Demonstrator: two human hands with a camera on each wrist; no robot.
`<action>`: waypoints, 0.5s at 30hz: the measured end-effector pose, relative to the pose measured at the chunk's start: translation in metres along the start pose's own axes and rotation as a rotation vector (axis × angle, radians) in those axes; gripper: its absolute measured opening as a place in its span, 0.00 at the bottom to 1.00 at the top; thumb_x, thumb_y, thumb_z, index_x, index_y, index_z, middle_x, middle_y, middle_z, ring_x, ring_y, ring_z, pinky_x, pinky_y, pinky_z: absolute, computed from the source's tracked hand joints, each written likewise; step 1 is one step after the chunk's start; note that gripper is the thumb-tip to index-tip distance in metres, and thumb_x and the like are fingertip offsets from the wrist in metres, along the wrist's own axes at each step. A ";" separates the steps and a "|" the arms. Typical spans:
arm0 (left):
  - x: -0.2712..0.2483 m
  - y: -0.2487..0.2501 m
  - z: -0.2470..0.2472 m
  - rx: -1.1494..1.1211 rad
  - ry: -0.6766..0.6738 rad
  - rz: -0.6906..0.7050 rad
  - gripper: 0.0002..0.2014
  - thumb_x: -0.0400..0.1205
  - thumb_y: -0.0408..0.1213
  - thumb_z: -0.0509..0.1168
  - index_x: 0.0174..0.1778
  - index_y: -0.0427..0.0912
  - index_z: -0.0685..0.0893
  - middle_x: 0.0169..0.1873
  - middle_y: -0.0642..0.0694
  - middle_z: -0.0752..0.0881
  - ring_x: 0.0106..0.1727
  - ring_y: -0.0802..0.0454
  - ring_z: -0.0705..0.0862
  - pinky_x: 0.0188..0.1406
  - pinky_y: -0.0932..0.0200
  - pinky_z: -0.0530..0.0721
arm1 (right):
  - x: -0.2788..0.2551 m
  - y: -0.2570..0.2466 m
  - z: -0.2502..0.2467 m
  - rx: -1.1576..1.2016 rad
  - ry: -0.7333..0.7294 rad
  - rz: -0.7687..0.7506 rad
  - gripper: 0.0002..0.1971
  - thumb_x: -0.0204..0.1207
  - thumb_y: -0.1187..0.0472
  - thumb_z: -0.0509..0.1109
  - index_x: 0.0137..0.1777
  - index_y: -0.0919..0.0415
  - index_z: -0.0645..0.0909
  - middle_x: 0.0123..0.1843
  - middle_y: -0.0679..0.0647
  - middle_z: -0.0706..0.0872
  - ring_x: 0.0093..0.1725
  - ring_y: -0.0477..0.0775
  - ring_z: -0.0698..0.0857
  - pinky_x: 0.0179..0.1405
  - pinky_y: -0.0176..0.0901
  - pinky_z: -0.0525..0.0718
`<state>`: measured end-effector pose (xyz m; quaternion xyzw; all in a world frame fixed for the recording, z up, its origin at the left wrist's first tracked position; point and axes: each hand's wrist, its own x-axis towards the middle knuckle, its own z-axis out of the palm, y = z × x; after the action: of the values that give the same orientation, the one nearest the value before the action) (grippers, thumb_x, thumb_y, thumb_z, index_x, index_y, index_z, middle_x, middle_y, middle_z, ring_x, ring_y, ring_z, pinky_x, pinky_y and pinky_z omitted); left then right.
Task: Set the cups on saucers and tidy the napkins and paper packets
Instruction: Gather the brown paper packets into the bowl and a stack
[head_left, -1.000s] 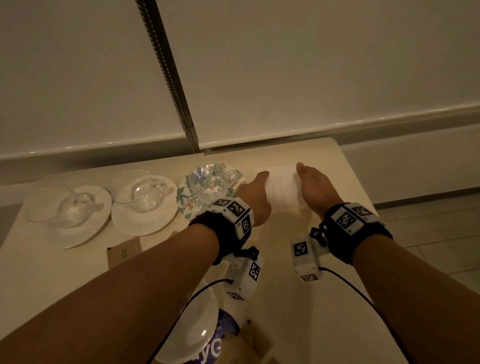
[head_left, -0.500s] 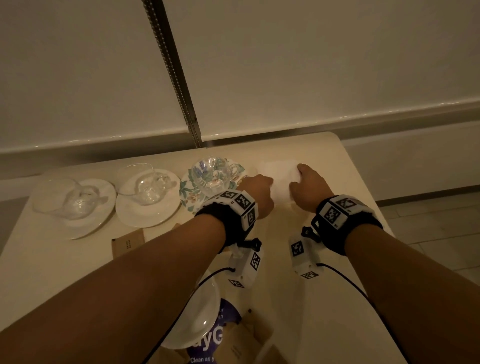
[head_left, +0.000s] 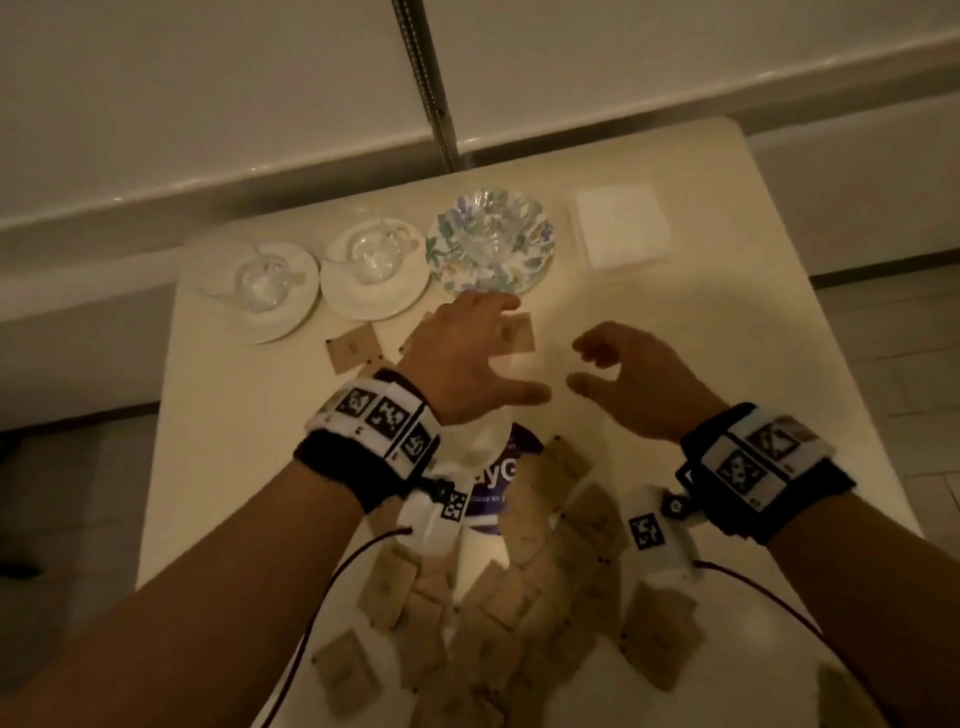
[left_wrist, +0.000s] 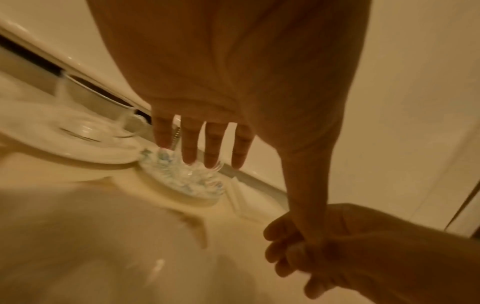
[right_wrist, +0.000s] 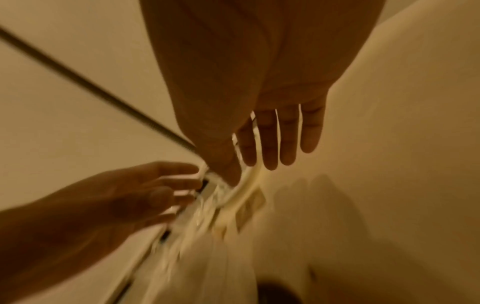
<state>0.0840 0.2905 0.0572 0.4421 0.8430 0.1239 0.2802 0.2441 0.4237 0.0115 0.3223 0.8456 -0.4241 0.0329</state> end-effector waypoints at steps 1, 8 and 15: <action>-0.013 -0.008 0.009 0.115 -0.044 -0.045 0.56 0.60 0.67 0.78 0.82 0.56 0.60 0.81 0.47 0.64 0.81 0.45 0.63 0.78 0.41 0.66 | -0.015 -0.004 0.018 -0.064 -0.093 -0.004 0.25 0.75 0.51 0.75 0.70 0.54 0.76 0.63 0.52 0.80 0.61 0.52 0.79 0.60 0.45 0.78; -0.040 -0.030 0.049 0.181 -0.013 -0.108 0.64 0.60 0.62 0.80 0.85 0.51 0.48 0.82 0.48 0.60 0.82 0.43 0.58 0.76 0.33 0.68 | -0.059 -0.001 0.090 -0.383 -0.038 -0.067 0.22 0.78 0.46 0.66 0.69 0.53 0.75 0.62 0.54 0.74 0.59 0.58 0.74 0.59 0.50 0.79; -0.058 -0.030 0.053 0.146 -0.016 -0.012 0.67 0.62 0.64 0.79 0.85 0.57 0.37 0.87 0.49 0.45 0.87 0.46 0.43 0.83 0.34 0.42 | -0.074 0.006 0.097 -0.294 0.010 0.135 0.15 0.77 0.53 0.69 0.62 0.55 0.78 0.58 0.56 0.75 0.59 0.61 0.75 0.59 0.53 0.79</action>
<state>0.1202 0.2240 0.0214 0.4573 0.8503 0.0568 0.2544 0.2850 0.3165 -0.0305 0.3724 0.8751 -0.2911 0.1040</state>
